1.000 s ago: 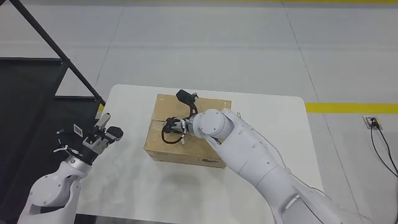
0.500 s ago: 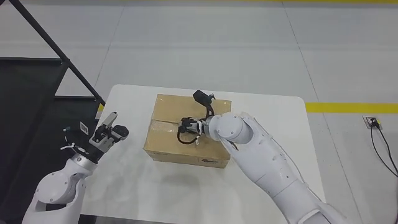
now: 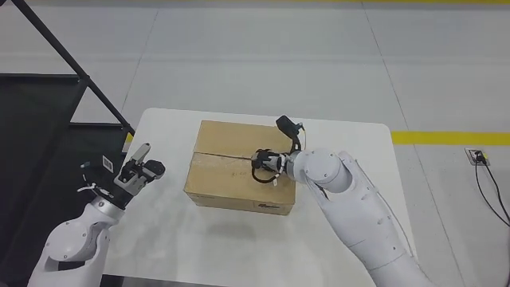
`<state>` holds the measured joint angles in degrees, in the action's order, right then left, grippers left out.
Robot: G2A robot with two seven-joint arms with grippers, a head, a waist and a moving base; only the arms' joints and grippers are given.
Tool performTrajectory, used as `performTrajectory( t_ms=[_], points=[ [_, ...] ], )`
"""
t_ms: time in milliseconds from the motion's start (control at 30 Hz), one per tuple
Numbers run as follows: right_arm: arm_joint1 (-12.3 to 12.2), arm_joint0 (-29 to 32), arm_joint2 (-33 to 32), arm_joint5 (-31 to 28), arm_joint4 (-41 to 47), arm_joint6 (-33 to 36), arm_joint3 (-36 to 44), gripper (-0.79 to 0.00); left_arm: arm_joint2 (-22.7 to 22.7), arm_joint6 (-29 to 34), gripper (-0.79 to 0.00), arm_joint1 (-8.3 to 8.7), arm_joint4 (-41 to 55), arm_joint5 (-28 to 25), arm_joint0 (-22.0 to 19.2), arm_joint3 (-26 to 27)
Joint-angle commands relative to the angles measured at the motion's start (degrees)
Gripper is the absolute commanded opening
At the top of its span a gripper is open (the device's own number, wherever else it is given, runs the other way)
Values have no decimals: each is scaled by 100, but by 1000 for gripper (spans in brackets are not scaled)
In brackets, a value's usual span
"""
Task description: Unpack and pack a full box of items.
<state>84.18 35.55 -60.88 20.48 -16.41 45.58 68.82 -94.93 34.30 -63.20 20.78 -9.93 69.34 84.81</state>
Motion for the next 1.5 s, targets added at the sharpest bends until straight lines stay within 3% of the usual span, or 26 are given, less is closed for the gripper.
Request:
performTrajectory(
  t_ms=[0,867,1067,1233,1267,1333,1400,1433,1467],
  points=[
    [-43,114,-119,-1,-8,42,150,-785,-9,5,0,4,5,6,9,8],
    [-471,1350,-1459,230,-17,74,1357,-785,0,39,0,38,-35,13,16,77],
    [-583,1787,-2065,-80,335,-28,1620,-785,-48,32,0,52,-41,9,20,85],
    [-704,2321,-2801,-741,764,-50,1850,-785,-156,-58,0,67,-42,-2,29,122],
    [-727,2431,-2957,-945,878,-54,1867,-570,-181,-80,0,70,-26,0,38,137],
    [-768,2622,-3257,-1414,1153,-33,1832,0,-224,-90,0,75,-1,-5,63,176],
    [-789,2696,-3390,-1676,1288,13,1778,0,-224,-90,0,75,-1,-5,63,176],
    [-787,2692,-3373,-1650,1271,2,1791,-689,-226,-92,0,75,0,-5,64,178],
    [-792,2704,-3407,-1778,1305,13,1778,-623,-226,-92,0,75,0,-5,64,178]
  ],
)
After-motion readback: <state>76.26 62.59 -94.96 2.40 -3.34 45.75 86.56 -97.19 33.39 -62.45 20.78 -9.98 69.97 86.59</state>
